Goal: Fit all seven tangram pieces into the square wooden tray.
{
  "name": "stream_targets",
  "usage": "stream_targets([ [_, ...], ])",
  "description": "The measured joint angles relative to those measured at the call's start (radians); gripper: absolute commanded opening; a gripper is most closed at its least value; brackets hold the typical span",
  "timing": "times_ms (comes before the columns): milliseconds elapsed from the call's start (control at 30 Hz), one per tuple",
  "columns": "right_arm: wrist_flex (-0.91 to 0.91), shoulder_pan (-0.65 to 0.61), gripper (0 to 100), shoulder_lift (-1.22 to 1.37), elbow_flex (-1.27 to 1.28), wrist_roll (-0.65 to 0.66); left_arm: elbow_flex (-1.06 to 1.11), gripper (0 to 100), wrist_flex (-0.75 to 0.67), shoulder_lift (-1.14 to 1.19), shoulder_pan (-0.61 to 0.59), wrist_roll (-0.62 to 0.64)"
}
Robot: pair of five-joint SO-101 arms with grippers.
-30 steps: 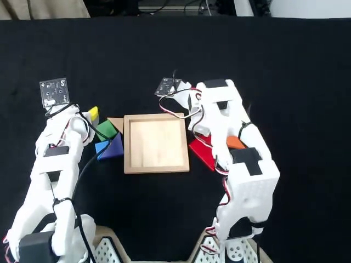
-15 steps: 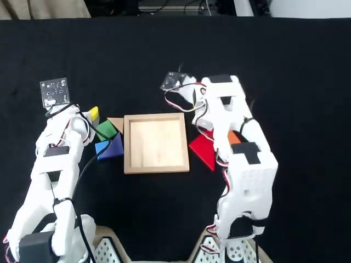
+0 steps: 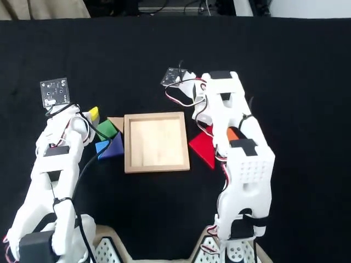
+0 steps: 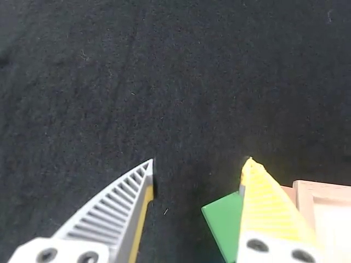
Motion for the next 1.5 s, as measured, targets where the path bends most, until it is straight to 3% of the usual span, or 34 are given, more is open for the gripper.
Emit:
stream_targets([
  [133,-0.002,0.003,4.3,0.002,-0.025,0.023,0.000,26,0.000,0.000,0.000,0.000],
  [567,0.008,0.014,4.7,-0.014,-0.040,0.026,0.000,26,0.000,0.000,0.000,0.000],
  [1033,0.397,0.014,4.7,-0.334,-0.038,0.029,0.000,26,0.000,0.000,0.000,0.000],
  [1200,0.485,-0.112,4.7,-0.388,-0.035,0.029,0.000,26,0.000,0.000,0.000,0.000],
  [1500,0.470,-0.482,4.7,-0.397,0.117,0.029,0.000,26,0.000,0.000,-0.069,0.028],
])
